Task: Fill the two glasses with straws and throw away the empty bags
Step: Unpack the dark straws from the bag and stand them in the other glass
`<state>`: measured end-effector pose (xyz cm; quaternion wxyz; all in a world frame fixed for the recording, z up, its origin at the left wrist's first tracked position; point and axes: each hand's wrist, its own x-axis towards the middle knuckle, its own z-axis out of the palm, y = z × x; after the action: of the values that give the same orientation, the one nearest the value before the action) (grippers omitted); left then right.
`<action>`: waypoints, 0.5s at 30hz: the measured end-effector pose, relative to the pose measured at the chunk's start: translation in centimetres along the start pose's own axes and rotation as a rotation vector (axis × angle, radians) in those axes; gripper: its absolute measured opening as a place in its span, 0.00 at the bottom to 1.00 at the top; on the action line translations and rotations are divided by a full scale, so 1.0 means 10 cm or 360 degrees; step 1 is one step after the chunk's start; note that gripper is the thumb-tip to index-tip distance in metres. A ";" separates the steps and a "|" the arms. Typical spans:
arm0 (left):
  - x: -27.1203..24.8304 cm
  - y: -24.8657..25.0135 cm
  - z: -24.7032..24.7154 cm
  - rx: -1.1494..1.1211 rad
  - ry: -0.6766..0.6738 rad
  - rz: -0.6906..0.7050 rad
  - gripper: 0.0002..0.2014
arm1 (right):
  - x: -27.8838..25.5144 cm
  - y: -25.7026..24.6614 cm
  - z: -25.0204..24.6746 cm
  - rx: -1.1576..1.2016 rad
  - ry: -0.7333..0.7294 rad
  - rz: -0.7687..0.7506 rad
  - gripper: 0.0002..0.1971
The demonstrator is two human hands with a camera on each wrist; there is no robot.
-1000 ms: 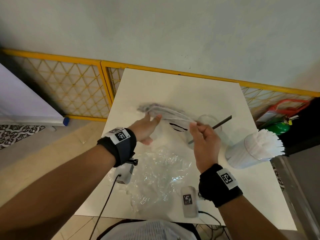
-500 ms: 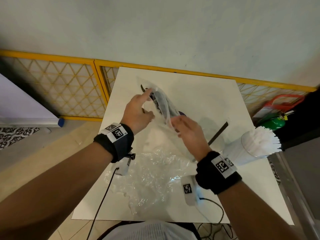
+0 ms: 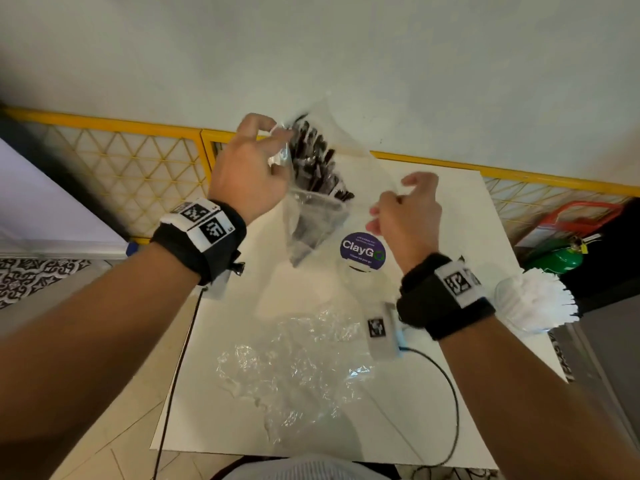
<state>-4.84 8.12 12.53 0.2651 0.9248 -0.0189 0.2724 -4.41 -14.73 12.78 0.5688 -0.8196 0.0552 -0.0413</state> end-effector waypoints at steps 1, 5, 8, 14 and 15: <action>-0.02 -0.03 0.00 -0.0012 -0.0002 0.0019 0.23 | -0.08 0.06 -0.04 -0.0185 -0.0119 0.0062 0.10; -0.22 -0.02 0.18 -0.0065 -0.0141 0.0122 0.19 | -0.36 0.18 -0.14 -0.1307 -0.0348 -0.0266 0.12; -0.34 0.10 0.38 -0.0060 -0.0415 0.0169 0.22 | -0.51 0.04 0.03 -0.1043 -0.0322 -0.0920 0.09; -0.43 0.26 0.50 -0.0111 -0.0689 0.0394 0.15 | -0.15 0.52 0.72 -0.1782 -0.0781 -0.0670 0.27; -0.43 0.30 0.48 -0.0112 -0.0704 0.0418 0.15 | -0.10 0.62 0.81 -0.1838 -0.0824 -0.0495 0.32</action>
<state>-6.72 2.66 8.35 0.2489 0.9417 -0.2057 0.0947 -4.65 -9.25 4.11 0.0191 -0.9753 -0.1896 0.1118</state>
